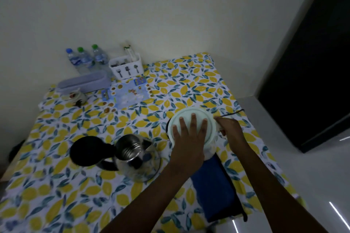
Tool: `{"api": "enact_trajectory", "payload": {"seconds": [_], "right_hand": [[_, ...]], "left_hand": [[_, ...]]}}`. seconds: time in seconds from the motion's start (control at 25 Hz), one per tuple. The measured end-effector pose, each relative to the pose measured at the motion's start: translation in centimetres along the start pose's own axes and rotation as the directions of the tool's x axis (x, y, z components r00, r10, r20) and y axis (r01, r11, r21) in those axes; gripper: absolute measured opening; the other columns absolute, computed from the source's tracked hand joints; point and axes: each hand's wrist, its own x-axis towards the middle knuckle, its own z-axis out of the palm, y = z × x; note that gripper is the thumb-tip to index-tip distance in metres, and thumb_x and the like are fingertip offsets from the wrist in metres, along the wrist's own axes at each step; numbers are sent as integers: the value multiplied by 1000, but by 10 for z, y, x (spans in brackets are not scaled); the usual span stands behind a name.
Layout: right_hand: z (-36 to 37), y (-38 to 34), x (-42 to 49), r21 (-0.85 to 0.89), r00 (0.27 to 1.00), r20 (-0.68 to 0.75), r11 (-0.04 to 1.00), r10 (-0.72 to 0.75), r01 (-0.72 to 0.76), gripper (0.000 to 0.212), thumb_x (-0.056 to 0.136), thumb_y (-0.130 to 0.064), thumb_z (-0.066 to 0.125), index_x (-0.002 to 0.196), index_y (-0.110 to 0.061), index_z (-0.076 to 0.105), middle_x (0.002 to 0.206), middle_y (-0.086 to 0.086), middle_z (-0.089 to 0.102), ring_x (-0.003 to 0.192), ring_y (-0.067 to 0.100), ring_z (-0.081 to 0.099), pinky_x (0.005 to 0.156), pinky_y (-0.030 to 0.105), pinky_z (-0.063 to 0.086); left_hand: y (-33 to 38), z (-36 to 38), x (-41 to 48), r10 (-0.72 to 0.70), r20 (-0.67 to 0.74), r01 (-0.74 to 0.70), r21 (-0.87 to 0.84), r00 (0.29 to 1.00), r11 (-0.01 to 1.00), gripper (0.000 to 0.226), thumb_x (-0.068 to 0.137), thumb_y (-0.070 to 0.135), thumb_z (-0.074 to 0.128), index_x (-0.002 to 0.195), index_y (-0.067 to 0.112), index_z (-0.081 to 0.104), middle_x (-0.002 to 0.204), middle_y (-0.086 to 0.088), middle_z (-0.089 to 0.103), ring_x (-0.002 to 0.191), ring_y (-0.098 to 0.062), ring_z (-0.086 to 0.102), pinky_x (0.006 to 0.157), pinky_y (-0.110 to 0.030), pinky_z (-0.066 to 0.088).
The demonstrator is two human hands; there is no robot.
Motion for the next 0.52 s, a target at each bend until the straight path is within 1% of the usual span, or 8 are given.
{"api": "enact_trajectory", "payload": {"seconds": [0.12, 0.2, 0.24, 0.28, 0.32, 0.36, 0.44, 0.52], "right_hand": [[30, -19, -18, -27, 998, 23, 998, -59, 60, 53, 81, -31, 72, 34, -21, 51, 33, -11, 47, 27, -2, 42, 29, 12, 30], [46, -36, -33, -98, 996, 43, 991, -82, 85, 46, 77, -35, 75, 45, -8, 56, 45, 6, 55, 32, 1, 51, 32, 15, 34], [51, -44, -39, -115, 994, 42, 987, -104, 108, 48, 76, -37, 75, 58, 4, 59, 55, 18, 61, 44, 8, 61, 38, 18, 38], [56, -51, -45, -137, 990, 43, 981, -135, 140, 53, 75, -39, 75, 71, 11, 59, 69, 29, 61, 60, 20, 67, 46, 24, 41], [60, -59, -51, -171, 985, 53, 971, -162, 169, 58, 74, -42, 74, 76, 14, 58, 76, 34, 58, 69, 34, 66, 52, 28, 40], [64, -68, -59, -211, 980, 73, 957, -186, 197, 59, 74, -44, 72, 71, 13, 58, 73, 35, 54, 65, 40, 63, 55, 31, 39], [73, -85, -73, -296, 961, 139, 917, -237, 269, 46, 74, -47, 68, 61, -7, 52, 64, 19, 52, 58, 26, 56, 57, 33, 39], [81, -99, -81, -346, 935, 191, 871, -299, 349, 42, 77, -46, 67, 60, -13, 48, 64, 12, 50, 60, 20, 51, 59, 34, 39]], "left_hand": [[-28, -13, -21, -43, 30, 45, -71, 999, 997, 111, 81, 50, 67, 149, 23, -17, 160, -20, -11, 143, -52, -5, 112, -71, 10], [-44, -19, -35, -60, 14, 61, -107, 998, 992, 112, 81, 49, 68, 148, 27, -18, 160, -19, -13, 143, -53, -7, 112, -70, 10], [-49, -20, -40, -67, -10, 65, -124, 998, 990, 109, 83, 48, 66, 148, 28, -19, 160, -19, -13, 143, -53, -6, 112, -70, 11], [-54, -21, -44, -79, -34, 73, -150, 996, 986, 106, 84, 48, 64, 148, 29, -19, 161, -18, -12, 143, -52, -5, 113, -69, 12], [-59, -22, -48, -93, -48, 83, -176, 995, 981, 104, 85, 48, 63, 148, 29, -18, 161, -17, -12, 144, -52, -4, 113, -69, 13], [-65, -23, -52, -107, -60, 93, -199, 992, 976, 103, 86, 49, 62, 149, 29, -16, 161, -16, -11, 144, -52, -3, 113, -68, 13], [-74, -25, -56, -131, -72, 110, -248, 989, 963, 100, 86, 51, 61, 149, 29, -14, 162, -16, -10, 144, -51, 0, 112, -67, 15], [-84, -26, -59, -149, -77, 119, -302, 986, 946, 98, 87, 50, 60, 150, 28, -12, 161, -16, -10, 144, -52, 1, 111, -67, 17]]}}
